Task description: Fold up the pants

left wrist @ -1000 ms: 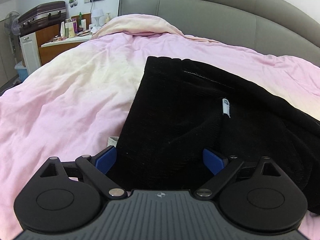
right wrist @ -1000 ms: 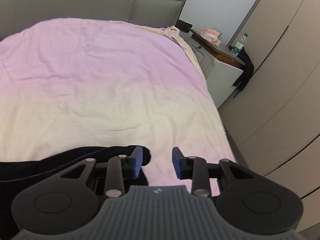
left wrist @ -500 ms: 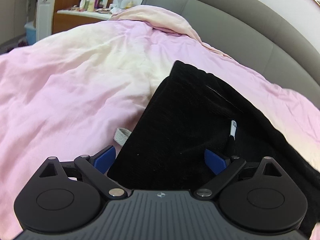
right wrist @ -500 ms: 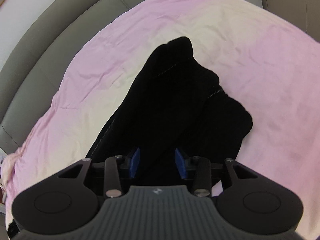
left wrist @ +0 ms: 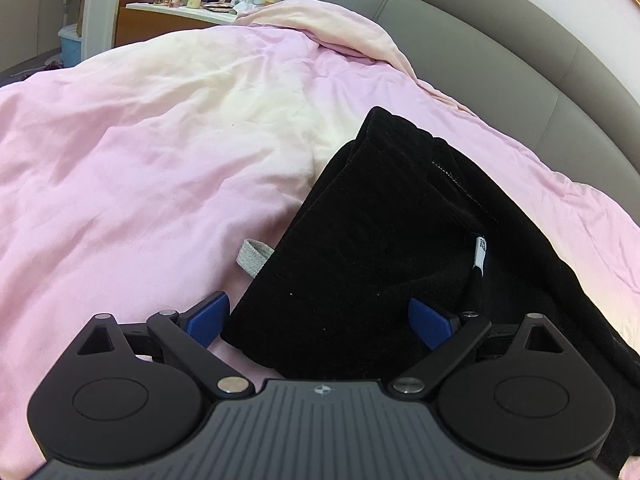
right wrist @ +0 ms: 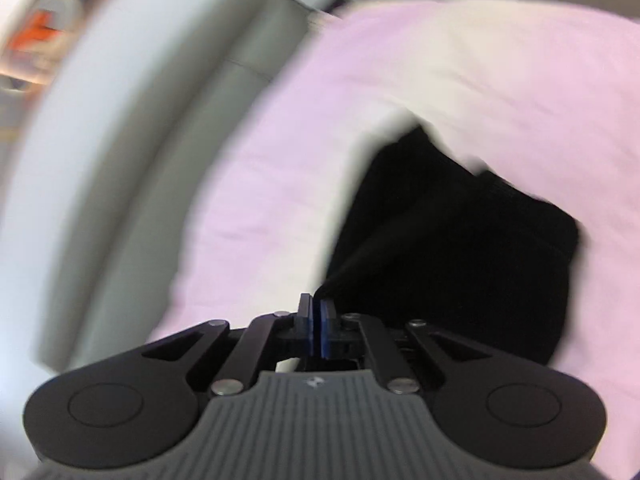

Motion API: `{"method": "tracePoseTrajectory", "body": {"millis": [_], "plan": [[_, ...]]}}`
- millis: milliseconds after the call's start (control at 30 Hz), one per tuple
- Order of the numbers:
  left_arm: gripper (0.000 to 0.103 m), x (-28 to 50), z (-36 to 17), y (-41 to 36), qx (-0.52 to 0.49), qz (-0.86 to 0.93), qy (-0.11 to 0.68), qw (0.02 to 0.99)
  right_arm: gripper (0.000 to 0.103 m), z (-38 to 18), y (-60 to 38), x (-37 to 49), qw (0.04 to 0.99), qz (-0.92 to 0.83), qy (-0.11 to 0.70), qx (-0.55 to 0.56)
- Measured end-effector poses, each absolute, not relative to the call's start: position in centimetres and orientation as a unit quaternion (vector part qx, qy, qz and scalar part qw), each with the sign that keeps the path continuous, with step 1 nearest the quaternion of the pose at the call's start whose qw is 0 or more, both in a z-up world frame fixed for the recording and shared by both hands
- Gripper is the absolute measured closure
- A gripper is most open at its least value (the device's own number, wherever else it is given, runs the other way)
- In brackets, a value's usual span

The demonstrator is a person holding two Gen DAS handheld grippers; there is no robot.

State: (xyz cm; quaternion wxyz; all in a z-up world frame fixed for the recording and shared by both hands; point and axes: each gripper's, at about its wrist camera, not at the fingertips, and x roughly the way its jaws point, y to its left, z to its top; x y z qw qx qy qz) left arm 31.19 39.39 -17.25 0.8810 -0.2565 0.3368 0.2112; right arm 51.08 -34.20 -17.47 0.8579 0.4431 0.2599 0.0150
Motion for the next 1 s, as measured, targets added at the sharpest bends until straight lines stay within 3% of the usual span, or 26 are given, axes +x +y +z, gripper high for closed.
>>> {"method": "tracePoseTrajectory", "body": {"millis": [133, 267, 333, 400, 467, 533, 667, 800, 900, 933, 1000], "plan": [[0.0, 31.3, -17.3, 39.3, -0.256, 0.212, 0.338, 0.881, 0.103, -13.4, -33.9, 49.4, 0.88, 0.015, 0.246, 0.406], [0.0, 31.1, -17.1, 39.4, -0.261, 0.209, 0.337, 0.88, 0.103, -20.4, -36.1, 49.8, 0.824, -0.061, 0.387, 0.409], [0.0, 31.0, -17.0, 39.5, -0.262, 0.208, 0.336, 0.881, 0.102, -23.0, -36.9, 49.6, 0.809, -0.038, 0.405, 0.423], [0.0, 30.9, -17.0, 39.6, -0.264, 0.206, 0.336, 0.88, 0.097, -23.9, -37.7, 49.2, 0.802, 0.003, 0.394, 0.449], [0.0, 30.9, -17.0, 39.7, -0.268, 0.207, 0.335, 0.879, 0.072, -24.0, -38.5, 48.3, 0.801, 0.017, 0.37, 0.471], [0.0, 31.0, -17.0, 39.7, -0.268, 0.209, 0.335, 0.879, 0.064, -24.1, -39.4, 47.3, 0.795, 0.005, 0.347, 0.498], [0.0, 31.4, -17.2, 39.3, -0.252, 0.214, 0.339, 0.881, 0.065, -26.6, -41.2, 45.7, 0.726, -0.02, 0.312, 0.613], [0.0, 31.3, -17.1, 39.3, -0.251, 0.213, 0.339, 0.881, 0.065, -27.5, -40.9, 45.2, 0.697, -0.064, 0.281, 0.656], [0.0, 31.2, -17.0, 39.4, -0.258, 0.212, 0.338, 0.88, 0.059, -27.0, -41.1, 44.7, 0.678, -0.064, 0.216, 0.7], [0.0, 31.2, -17.0, 39.4, -0.258, 0.213, 0.337, 0.88, 0.052, -26.6, -41.2, 45.0, 0.681, -0.061, 0.214, 0.698], [0.0, 31.3, -17.1, 39.3, -0.254, 0.214, 0.338, 0.881, 0.05, -26.2, -41.1, 45.4, 0.691, -0.08, 0.232, 0.68]]}}
